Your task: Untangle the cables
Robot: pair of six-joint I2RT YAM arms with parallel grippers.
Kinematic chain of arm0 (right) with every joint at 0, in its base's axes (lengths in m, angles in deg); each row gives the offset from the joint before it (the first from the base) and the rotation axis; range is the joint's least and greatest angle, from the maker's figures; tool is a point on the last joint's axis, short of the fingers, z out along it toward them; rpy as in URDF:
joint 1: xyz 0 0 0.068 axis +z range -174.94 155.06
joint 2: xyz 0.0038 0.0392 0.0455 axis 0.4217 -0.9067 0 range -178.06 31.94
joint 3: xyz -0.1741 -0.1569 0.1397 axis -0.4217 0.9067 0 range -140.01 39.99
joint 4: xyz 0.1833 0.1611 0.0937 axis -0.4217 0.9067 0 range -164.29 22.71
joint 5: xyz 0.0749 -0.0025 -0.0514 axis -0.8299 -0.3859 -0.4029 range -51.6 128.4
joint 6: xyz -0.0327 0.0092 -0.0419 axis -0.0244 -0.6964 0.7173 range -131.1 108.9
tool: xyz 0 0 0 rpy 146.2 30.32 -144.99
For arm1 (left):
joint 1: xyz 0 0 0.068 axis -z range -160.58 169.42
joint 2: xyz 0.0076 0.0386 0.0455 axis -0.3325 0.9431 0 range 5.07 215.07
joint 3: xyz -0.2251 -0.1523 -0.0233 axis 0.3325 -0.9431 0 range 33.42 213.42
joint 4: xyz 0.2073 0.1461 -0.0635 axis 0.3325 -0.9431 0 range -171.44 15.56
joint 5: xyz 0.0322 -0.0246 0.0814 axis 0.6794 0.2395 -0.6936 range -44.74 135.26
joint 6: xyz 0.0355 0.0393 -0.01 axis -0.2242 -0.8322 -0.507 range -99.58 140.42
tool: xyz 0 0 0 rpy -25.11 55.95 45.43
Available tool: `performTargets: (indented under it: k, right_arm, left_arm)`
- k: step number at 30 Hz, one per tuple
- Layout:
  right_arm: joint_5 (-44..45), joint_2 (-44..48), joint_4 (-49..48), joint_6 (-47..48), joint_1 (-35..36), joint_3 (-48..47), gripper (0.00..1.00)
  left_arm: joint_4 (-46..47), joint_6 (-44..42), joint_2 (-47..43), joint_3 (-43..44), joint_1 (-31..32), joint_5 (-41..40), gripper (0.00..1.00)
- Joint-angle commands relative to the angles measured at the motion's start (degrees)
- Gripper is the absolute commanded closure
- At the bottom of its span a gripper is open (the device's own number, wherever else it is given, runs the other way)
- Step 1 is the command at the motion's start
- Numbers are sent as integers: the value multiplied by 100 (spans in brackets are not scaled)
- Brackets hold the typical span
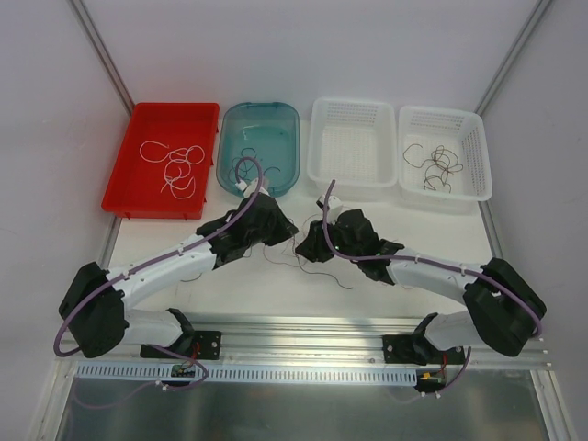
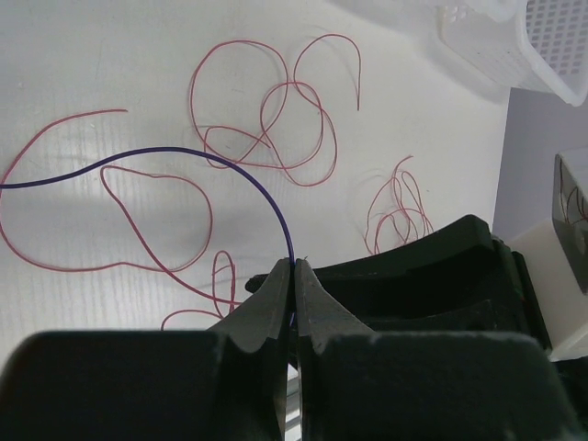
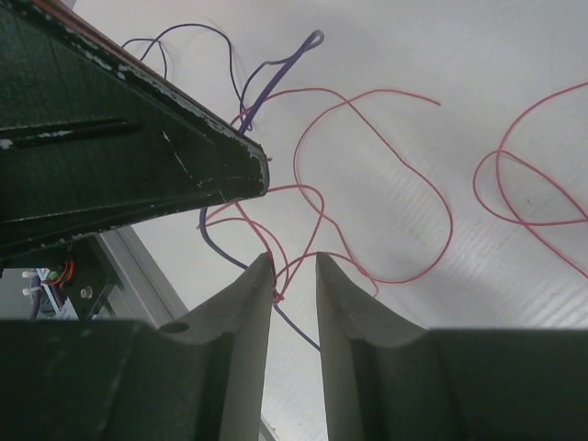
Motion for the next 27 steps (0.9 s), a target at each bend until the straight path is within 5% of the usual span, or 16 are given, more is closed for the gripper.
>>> performTargets:
  k: [1,5,11,17,27]
  right_arm:
    - [72,-228,-346,-166,144,-301,72]
    - [142,-501,-451,-324,267,-319,72]
    - [414,-616,-505,-430,277,-135,99]
    - [774,-247,110,-193,277,190,99]
    - [1758,1527,2227,317,285,832,99]
  left_arm:
    - [16,-8,-211,-12,48,-282,100]
    - [25,9,-298,-12,48,-361,100]
    - [7,-122,-641,-74,48,-633,100]
    - [-124,-649,-1107,-39,-40,-1406,100]
    - [-397,-1783,-1652,154,-1436,-1979,100]
